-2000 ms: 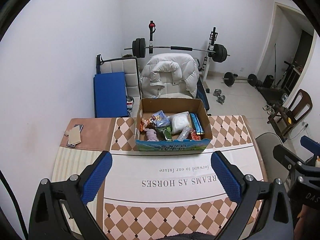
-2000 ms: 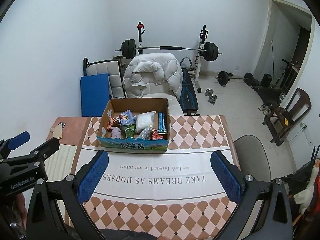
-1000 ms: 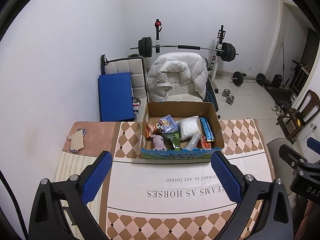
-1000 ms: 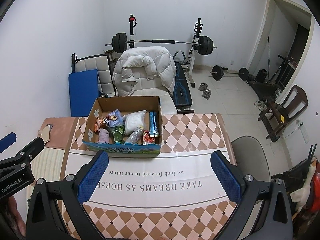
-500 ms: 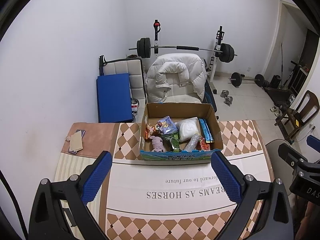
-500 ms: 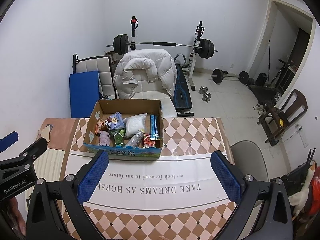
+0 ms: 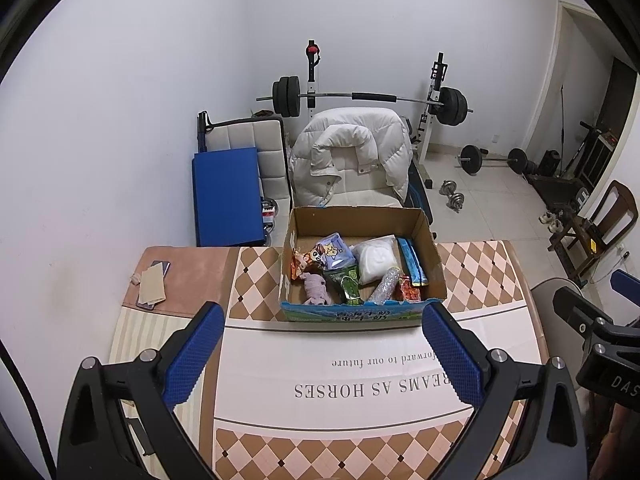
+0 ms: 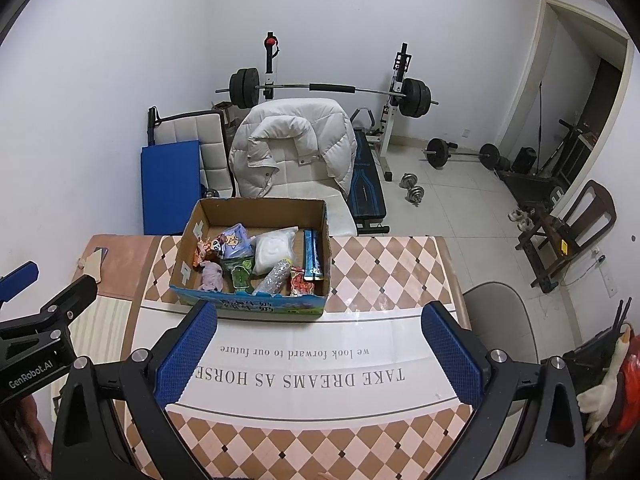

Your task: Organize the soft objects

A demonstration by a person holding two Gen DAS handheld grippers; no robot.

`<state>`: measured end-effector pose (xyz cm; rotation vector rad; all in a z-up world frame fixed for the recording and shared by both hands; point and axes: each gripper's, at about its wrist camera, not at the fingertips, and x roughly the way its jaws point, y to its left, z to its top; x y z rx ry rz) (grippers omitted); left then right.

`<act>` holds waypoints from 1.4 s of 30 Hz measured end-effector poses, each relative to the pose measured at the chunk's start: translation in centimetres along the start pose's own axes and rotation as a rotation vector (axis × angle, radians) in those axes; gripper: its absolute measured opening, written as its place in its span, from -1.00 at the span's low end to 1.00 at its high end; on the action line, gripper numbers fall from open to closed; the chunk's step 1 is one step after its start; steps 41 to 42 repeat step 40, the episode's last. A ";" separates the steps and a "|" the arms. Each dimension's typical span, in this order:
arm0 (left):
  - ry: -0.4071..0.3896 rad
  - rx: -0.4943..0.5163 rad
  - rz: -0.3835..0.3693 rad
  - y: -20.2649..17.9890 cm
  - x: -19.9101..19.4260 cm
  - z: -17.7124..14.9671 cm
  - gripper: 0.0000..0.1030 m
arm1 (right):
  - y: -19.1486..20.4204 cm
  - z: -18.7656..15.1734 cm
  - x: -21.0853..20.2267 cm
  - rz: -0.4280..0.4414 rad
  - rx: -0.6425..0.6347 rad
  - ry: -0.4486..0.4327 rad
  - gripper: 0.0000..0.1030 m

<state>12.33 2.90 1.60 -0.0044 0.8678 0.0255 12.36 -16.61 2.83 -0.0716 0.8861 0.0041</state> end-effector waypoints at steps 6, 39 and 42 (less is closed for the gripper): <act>-0.011 -0.002 -0.002 0.2 -0.5 0.5 0.97 | 0.2 0.1 -0.2 0.003 -0.005 -0.003 1.00; -0.029 0.003 0.006 0.5 -1.3 1.2 0.97 | 0.6 0.4 -0.5 0.009 -0.008 -0.006 1.00; -0.029 0.002 0.004 0.5 -1.3 1.3 0.97 | 0.6 0.5 -0.4 0.010 -0.006 -0.005 1.00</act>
